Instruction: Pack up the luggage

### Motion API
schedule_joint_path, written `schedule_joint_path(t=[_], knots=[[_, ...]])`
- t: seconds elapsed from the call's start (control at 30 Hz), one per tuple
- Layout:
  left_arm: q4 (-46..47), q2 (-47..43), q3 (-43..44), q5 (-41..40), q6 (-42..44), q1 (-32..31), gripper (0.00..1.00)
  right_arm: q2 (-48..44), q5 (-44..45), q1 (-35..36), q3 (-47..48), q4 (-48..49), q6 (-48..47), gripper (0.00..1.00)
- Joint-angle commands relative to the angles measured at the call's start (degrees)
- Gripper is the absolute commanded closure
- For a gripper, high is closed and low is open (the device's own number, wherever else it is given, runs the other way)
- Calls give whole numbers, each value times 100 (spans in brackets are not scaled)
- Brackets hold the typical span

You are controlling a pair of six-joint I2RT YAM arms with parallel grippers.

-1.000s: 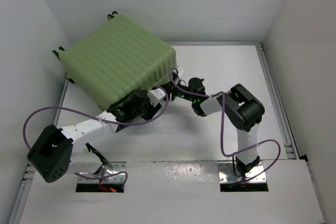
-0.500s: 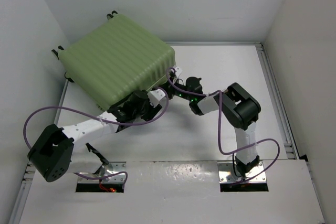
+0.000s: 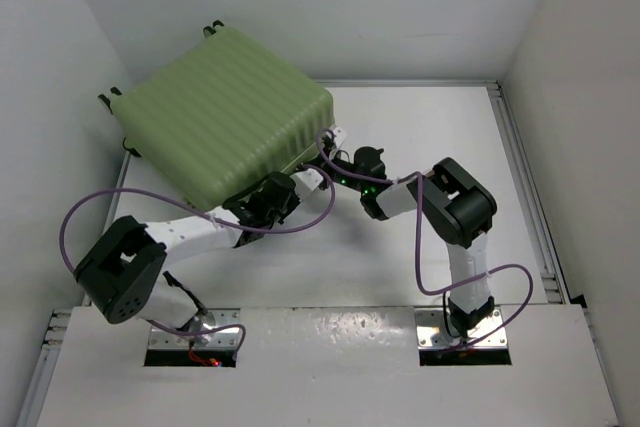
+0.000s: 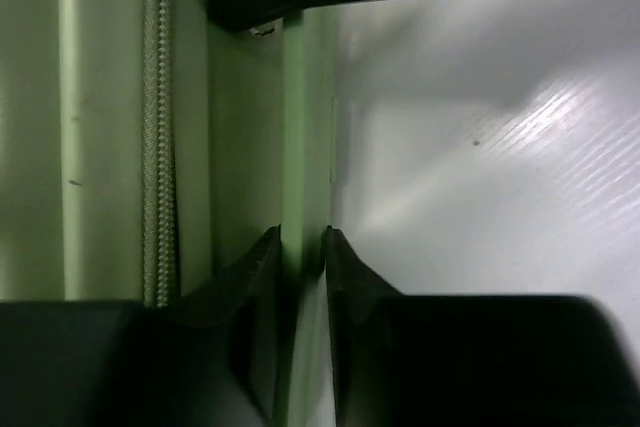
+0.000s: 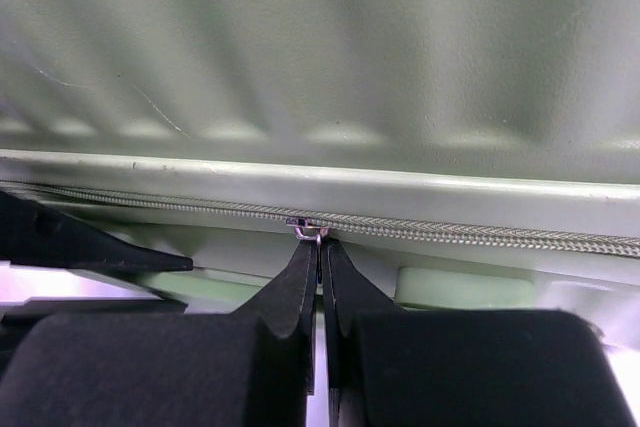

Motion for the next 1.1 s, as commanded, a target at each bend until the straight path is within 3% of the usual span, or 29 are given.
schedule_joint_path(t=[0.0,0.1,0.2,0.67,1.07], knots=[[-893,312,-165,188,23,45,81,-150,145,57,76,756,-46,100],[-1025,225,-287,460,94,45,96,-185,294,65,15,677,-282,100],[-1140,-178,-428,628,94,45,100,-246,601,30,-134,695,-625,100],[-1816,-1225,-815,760,1025,186,100,-897,1016,-594,-662,475,-987,100],[-1817,-2621,-1702,1111,2475,186,100,-942,770,-1068,-724,220,-1391,100]])
